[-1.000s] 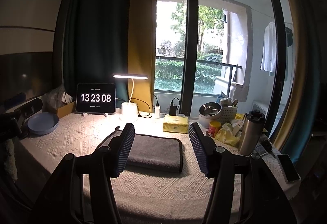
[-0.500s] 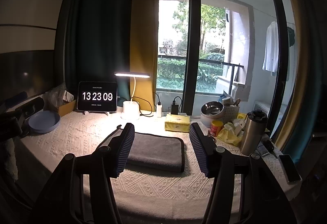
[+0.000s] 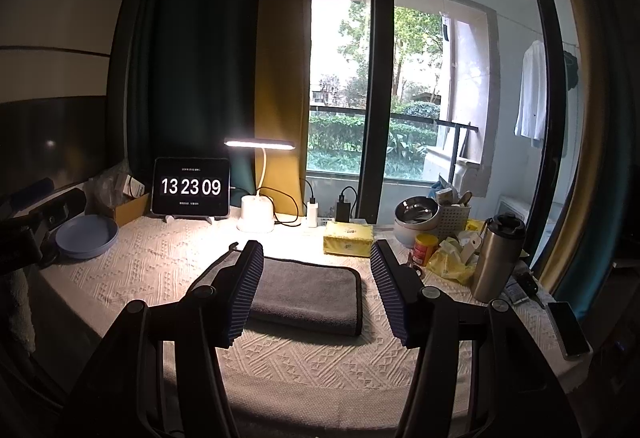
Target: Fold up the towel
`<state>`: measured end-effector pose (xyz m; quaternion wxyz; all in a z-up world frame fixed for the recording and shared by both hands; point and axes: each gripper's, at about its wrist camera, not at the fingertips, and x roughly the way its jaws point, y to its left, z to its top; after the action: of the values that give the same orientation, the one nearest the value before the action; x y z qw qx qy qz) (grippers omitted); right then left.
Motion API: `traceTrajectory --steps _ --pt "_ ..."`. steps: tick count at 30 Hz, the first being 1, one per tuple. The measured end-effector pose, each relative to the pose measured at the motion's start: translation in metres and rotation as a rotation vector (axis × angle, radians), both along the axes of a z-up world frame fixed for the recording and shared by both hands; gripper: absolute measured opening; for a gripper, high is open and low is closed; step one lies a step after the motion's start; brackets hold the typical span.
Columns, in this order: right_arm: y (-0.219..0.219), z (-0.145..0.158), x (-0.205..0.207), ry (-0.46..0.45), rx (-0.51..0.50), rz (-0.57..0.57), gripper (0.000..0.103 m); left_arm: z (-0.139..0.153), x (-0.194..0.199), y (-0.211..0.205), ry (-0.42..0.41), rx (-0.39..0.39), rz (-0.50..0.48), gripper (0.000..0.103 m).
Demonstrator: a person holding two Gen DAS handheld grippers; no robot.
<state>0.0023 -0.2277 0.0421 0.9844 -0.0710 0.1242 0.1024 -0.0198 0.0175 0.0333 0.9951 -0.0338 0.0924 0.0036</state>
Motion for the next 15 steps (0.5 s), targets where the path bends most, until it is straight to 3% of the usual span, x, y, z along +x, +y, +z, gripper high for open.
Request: traceTrajectory --steps 15 --pt "0.0003 0.0004 0.0002 0.000 0.000 0.001 0.059 -0.0013 0.0006 0.0003 -0.004 -0.001 0.004 0.100"
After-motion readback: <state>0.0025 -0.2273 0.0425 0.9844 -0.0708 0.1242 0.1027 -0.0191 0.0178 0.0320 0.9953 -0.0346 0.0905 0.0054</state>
